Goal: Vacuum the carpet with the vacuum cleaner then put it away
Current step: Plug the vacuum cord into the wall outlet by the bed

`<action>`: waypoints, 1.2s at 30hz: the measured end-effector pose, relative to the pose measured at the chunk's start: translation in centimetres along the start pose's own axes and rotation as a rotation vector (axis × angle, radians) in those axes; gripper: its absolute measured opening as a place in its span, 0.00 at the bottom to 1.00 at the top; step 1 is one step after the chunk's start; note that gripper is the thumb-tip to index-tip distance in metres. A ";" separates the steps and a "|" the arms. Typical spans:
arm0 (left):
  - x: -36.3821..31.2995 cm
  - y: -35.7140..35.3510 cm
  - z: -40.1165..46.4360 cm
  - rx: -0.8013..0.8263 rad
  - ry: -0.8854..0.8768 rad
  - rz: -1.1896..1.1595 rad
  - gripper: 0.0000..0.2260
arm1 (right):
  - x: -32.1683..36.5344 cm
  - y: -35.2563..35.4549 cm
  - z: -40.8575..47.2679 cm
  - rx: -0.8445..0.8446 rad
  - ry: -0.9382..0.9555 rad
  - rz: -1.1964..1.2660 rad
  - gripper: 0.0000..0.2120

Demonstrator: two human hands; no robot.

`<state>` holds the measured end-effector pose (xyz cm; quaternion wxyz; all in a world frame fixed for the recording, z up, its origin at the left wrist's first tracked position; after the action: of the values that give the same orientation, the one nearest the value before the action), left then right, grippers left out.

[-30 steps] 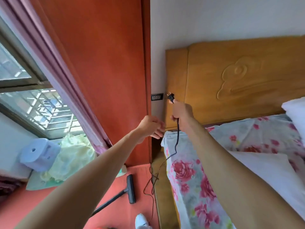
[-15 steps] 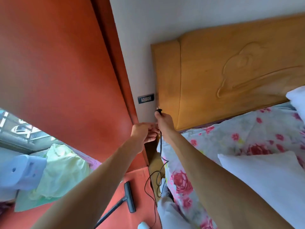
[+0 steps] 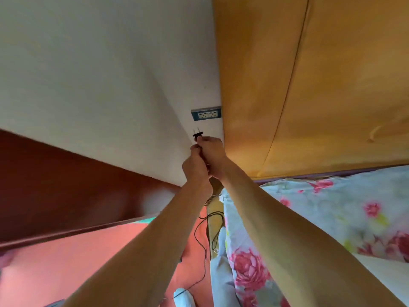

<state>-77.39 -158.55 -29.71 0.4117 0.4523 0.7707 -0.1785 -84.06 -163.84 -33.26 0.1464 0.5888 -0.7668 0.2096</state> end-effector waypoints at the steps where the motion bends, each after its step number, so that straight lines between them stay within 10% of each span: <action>1: 0.2 -0.2 1.1 -0.037 -0.004 0.003 0.09 | 0.0 -0.5 1.1 0.005 0.003 -0.014 0.13; 36: 1.2 -2.7 12.7 -0.285 -0.058 0.021 0.15 | 2.1 -1.3 17.1 -0.321 0.191 0.227 0.15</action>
<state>-74.01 -167.52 -38.54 0.4955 0.3919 0.7714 -0.0760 -83.01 -174.33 -46.98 0.2856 0.4454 -0.8343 0.1547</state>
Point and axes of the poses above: each hand's wrist, its own z-axis towards the middle knuckle, its own y-axis out of the back of the hand, x = y × z, the point moved 7 cm from there along z, towards the middle knuckle, and after that the axes turned 15 degrees about -y, right-handed, at the moved point
